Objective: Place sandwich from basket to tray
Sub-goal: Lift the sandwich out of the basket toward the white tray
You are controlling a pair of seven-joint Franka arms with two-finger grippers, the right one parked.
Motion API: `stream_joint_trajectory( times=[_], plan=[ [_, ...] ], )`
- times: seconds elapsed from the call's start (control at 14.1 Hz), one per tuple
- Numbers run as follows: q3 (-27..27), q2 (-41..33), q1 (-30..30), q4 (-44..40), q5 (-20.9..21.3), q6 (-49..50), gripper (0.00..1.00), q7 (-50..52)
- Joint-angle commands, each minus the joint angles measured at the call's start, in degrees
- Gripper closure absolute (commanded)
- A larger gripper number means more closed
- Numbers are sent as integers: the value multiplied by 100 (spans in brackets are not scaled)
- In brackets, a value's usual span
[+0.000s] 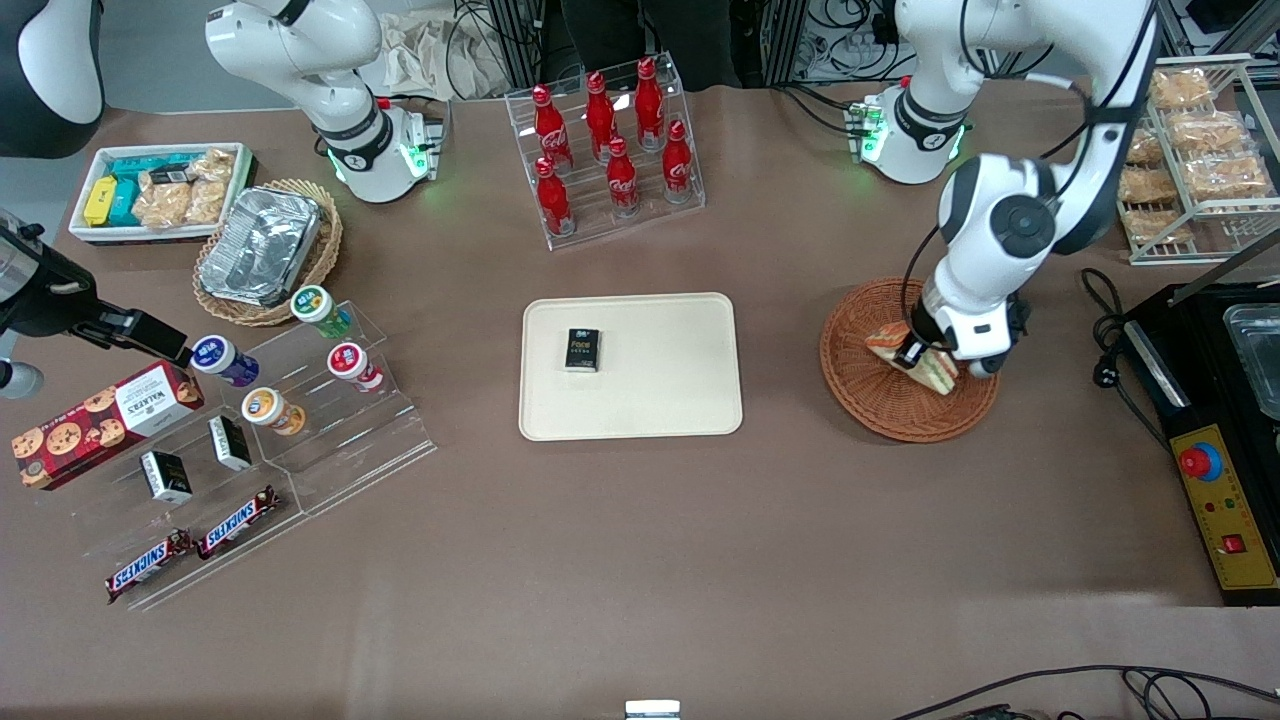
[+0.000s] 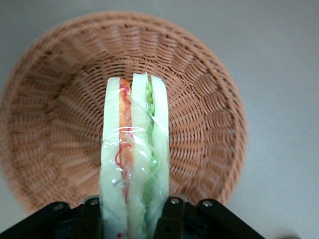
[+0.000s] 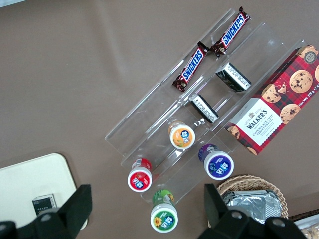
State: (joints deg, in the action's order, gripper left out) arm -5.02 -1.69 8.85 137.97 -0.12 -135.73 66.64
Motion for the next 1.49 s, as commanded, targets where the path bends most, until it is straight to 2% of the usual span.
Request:
stream_joint_trajectory(
  times=[0.0, 0.21, 0.35, 0.85, 1.13, 1.28, 1.42],
  plan=[
    [-77, -490, 47, -611, 30, 993, 100, -169],
    [-279, -464, 46, -1542, -58, 2196, 100, -589],
    [-577, -446, 47, -1782, -58, 2393, 100, -731],
    [-1974, -244, 47, -2055, 3, 1929, 100, -1556],
    [-2336, 177, 117, -2046, -23, 1419, 100, -2208],
    [-2354, 449, 458, -2020, 143, 1103, 100, -2208],
    [-2354, 826, 582, -1993, 642, 813, 100, -2112]
  ],
)
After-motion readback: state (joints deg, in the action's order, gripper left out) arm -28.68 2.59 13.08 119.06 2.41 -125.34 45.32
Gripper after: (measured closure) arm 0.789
